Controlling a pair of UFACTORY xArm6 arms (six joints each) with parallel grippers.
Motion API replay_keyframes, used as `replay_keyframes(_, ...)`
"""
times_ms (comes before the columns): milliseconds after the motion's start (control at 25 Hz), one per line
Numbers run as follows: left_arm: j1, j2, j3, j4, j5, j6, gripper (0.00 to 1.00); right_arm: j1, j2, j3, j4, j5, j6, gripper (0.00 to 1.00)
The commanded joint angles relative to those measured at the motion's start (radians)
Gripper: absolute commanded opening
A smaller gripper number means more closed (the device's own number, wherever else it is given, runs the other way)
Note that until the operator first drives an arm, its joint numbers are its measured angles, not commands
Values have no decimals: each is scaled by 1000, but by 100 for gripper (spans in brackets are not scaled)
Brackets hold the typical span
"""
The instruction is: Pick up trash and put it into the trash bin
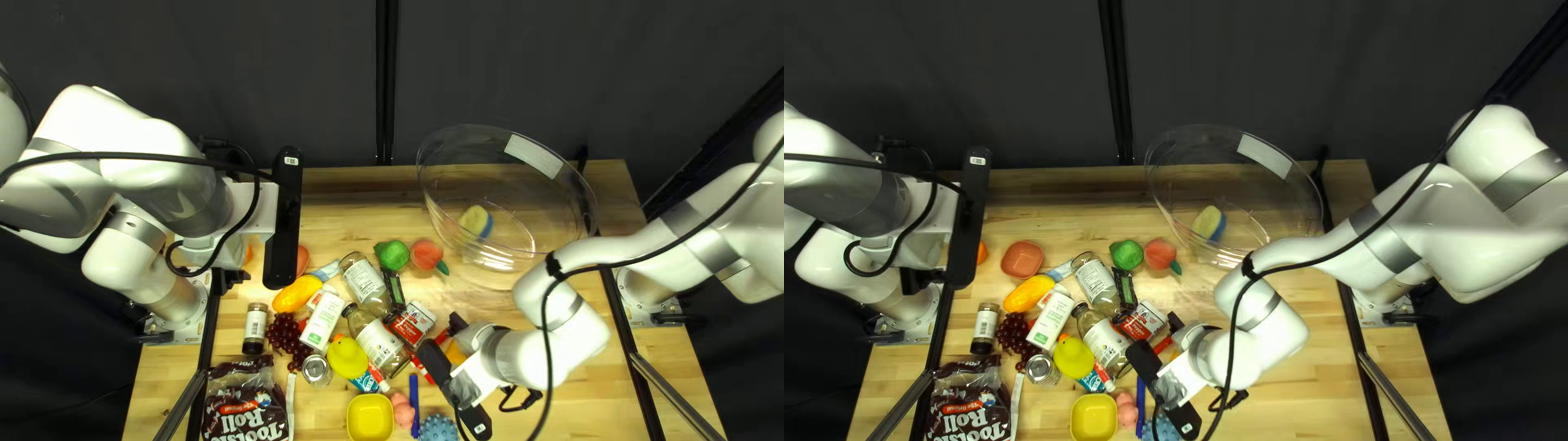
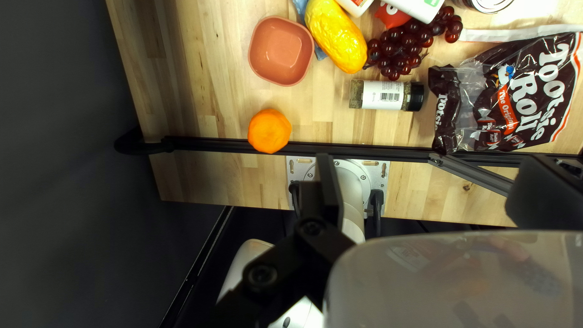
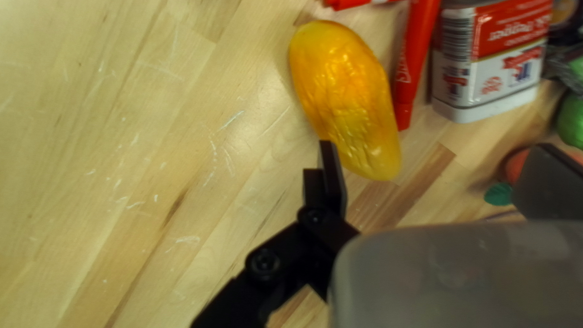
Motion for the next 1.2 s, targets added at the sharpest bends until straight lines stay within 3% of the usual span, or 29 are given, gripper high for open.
replay_keyframes(40, 0, 0, 0, 0, 0, 0, 100, -15, 42, -16, 32, -25, -81, 100)
replay_keyframes(360, 0, 0, 0, 0, 0, 0, 100, -6, 75, -19, 135, -21, -299, 100)
replay_keyframes(640, 0, 0, 0, 0, 0, 0, 100, -35, 110, -20, 182, -57, -379, 100)
replay_keyframes(720, 0, 0, 0, 0, 0, 0, 100, -44, 118, -17, 189, -68, -387, 96)
replay_keyframes(760, 0, 0, 0, 0, 0, 0, 100, -47, 120, -16, 191, -71, -388, 73)
replay_keyframes(800, 0, 0, 0, 0, 0, 0, 100, -49, 121, -15, 192, -74, -388, 35)
replay_keyframes(840, 0, 0, 0, 0, 0, 0, 100, -51, 122, -15, 192, -76, -387, 3)
replay_keyframes(1040, 0, 0, 0, 0, 0, 0, 100, -44, 96, -24, 194, -45, -373, 0)
replay_keyframes(1200, 0, 0, 0, 0, 0, 0, 100, -17, -36, -56, 168, 99, -328, 0)
